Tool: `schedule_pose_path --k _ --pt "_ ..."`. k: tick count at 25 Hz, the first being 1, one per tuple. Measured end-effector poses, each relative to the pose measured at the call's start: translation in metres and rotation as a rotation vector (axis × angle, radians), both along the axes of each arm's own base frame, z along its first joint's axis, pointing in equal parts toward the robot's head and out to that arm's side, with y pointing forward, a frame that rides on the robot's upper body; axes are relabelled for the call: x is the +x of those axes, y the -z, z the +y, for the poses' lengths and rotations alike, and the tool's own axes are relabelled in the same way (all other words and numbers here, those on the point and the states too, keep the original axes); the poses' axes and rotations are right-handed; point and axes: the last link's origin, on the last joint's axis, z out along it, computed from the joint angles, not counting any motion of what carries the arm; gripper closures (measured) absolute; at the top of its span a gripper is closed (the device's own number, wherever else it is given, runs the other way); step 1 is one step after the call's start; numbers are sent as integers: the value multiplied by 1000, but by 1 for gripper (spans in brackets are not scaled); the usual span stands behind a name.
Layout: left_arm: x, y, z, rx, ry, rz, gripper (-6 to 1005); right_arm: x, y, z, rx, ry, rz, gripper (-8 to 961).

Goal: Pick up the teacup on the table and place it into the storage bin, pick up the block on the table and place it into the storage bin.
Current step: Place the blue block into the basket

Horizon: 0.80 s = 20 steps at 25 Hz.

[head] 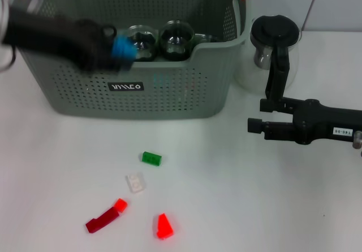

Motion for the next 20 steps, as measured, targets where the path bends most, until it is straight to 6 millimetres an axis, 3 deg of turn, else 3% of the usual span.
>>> schedule_pose_path --k 1,6,10,13,16,19,20 --pt "0 0 0 0 0 0 593 0 0 0 0 0 -1 70" --pt "20 11 49 111 -29 -101 593 -1 -1 1 0 -3 1 68" --pt "33 37 97 124 -71 5 593 -2 -2 0 -1 -8 6 69" --pt "33 58 121 128 -113 104 593 -2 -1 -1 -4 -11 13 69" --pt "30 77 137 165 -131 215 593 -3 -1 -1 -3 -12 16 69" --pt "28 90 142 180 -122 282 593 -4 -1 -1 -3 -15 17 69" --pt "23 103 143 174 -117 333 593 -4 -1 -1 -3 -15 18 68"
